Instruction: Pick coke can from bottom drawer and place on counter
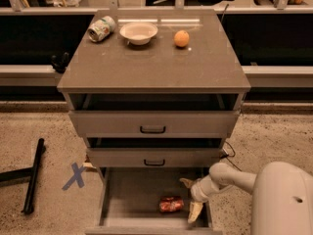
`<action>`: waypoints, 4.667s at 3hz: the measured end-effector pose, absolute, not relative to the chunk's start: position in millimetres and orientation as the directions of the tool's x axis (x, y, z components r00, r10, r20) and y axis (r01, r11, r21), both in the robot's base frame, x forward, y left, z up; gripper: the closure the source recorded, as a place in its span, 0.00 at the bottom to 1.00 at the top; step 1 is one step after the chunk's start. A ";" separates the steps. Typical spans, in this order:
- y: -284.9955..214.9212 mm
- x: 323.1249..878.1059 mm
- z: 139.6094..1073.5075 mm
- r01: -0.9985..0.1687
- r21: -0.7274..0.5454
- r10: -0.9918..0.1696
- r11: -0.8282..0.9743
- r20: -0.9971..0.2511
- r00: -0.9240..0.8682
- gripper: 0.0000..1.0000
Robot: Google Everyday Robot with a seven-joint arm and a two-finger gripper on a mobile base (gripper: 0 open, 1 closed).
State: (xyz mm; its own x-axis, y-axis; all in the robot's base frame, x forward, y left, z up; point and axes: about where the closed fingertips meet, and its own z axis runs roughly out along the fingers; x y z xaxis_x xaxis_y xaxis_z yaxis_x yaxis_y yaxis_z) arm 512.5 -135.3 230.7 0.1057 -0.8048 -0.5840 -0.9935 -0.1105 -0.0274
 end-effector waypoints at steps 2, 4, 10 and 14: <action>-110.9 538.0 180.5 -0.993 -0.046 -0.772 -0.107 -0.626 0.112 0.00; -89.1 535.9 146.8 -0.993 -0.041 -0.729 -0.112 -0.675 0.110 0.00; -167.3 524.8 314.9 -0.933 -0.354 -0.661 -0.068 -0.684 0.308 1.00; -202.4 556.6 442.2 -0.805 -0.561 -0.673 -0.192 -0.522 0.524 1.00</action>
Offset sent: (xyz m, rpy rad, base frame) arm 0.0411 0.0322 -0.0730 0.0773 -0.0224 -0.0135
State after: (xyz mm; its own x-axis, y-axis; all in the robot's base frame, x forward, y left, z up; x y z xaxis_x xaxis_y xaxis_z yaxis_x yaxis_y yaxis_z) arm 556.6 -202.4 442.2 0.5238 -0.6730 -0.5222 -0.8054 -0.1915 -0.5610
